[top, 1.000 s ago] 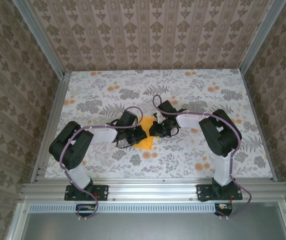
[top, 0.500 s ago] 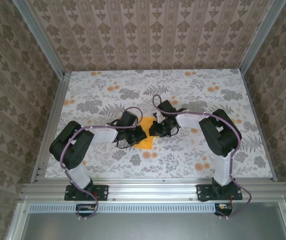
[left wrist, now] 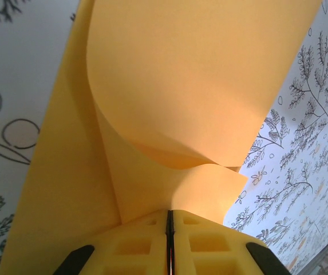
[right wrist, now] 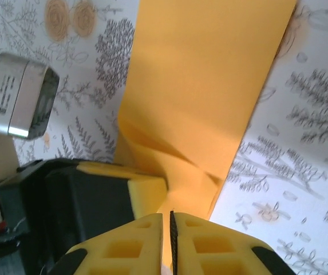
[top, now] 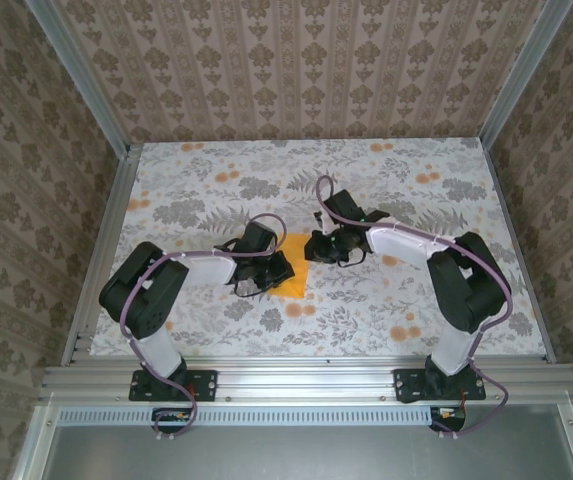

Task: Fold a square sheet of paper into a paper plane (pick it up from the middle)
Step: Fold the triangle a second time at the center of the table.

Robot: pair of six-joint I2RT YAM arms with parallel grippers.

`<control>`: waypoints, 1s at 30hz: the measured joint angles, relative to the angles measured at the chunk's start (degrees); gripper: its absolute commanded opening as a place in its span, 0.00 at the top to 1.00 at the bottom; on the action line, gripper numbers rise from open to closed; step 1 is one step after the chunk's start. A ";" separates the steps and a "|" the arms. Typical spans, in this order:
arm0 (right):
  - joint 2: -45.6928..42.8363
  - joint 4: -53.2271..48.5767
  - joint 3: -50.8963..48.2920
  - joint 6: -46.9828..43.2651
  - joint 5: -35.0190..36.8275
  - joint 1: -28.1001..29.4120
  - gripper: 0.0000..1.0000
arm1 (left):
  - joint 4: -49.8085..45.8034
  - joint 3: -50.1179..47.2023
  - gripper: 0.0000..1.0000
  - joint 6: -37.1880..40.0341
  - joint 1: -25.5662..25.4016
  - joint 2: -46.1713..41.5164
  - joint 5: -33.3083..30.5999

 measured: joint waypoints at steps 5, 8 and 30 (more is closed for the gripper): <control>-0.15 -0.26 -1.44 1.60 -0.20 3.48 0.91 | -0.42 0.24 0.91 0.00 -0.26 0.00 -0.39; -0.09 -0.15 -2.14 2.51 -0.87 4.90 0.91 | -0.55 0.28 0.91 0.00 -0.28 0.00 -0.42; 5.16 1.49 -5.33 4.00 -3.65 6.97 0.91 | -0.57 0.26 0.92 -1.11 -0.31 0.00 -0.57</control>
